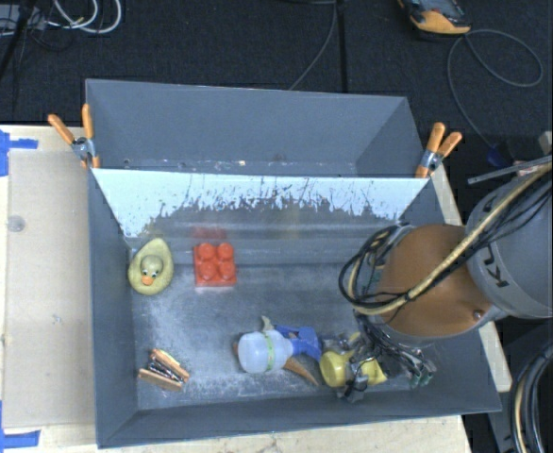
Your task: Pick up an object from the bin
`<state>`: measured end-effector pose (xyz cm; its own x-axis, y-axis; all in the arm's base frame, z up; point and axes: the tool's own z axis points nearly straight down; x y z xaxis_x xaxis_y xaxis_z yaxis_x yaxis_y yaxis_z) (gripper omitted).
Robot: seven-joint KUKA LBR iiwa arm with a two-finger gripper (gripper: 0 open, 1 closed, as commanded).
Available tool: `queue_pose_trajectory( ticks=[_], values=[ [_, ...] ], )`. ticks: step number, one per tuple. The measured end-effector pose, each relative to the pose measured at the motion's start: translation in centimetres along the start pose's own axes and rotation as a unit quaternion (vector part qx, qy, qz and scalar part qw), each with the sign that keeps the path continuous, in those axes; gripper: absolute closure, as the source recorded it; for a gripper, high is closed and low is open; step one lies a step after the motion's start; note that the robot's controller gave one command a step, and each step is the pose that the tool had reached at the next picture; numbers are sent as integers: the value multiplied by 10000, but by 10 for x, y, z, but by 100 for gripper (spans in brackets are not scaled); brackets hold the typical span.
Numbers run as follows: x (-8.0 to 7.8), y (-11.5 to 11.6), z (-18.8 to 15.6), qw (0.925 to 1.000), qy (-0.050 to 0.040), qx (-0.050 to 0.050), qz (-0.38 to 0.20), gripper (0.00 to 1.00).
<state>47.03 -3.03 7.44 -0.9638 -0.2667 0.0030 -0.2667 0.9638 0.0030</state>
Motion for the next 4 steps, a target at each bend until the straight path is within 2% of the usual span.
queue_pose_trajectory(
  ticks=[1,2,4],
  values=[
    [3,1,-21,10000,50,-17,0,100],
    [1,1,-45,10000,17,-9,3,100],
    [1,1,-43,10000,30,-13,2,100]
  ],
)
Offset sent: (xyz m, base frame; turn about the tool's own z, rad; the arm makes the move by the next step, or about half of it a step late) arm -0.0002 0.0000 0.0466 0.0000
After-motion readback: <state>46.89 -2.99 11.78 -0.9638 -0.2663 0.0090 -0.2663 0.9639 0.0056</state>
